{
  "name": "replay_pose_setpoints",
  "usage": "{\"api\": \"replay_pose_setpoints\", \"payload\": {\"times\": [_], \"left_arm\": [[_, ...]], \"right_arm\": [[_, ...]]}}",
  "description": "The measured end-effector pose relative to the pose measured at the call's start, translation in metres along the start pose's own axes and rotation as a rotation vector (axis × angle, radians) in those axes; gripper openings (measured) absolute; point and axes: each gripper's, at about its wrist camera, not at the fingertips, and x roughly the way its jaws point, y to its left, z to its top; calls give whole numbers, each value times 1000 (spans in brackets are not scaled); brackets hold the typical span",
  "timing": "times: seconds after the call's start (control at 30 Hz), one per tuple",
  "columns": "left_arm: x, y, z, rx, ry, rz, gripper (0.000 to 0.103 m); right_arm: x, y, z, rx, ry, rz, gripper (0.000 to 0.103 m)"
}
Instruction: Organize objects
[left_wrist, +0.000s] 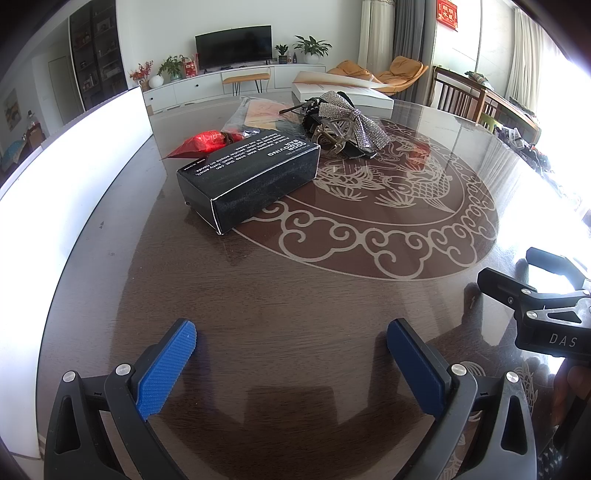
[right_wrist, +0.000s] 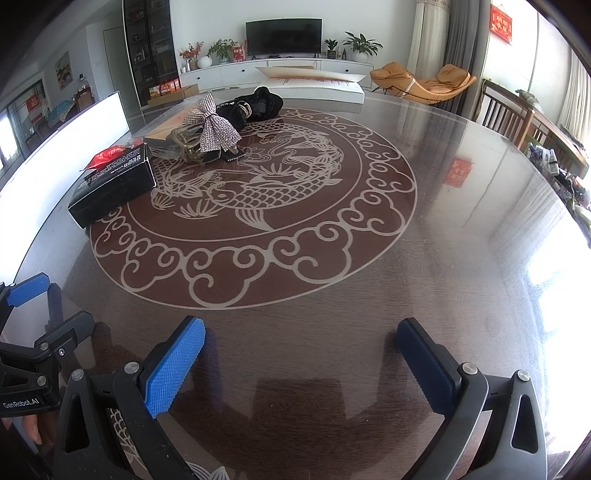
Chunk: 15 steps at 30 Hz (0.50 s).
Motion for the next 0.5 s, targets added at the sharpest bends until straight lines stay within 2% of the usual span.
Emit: {"api": "replay_pose_setpoints", "payload": {"times": [0.5], "left_arm": [[-1, 1, 1, 7, 2, -3, 103]], "right_arm": [[0, 0, 0, 0, 0, 0, 103]]}}
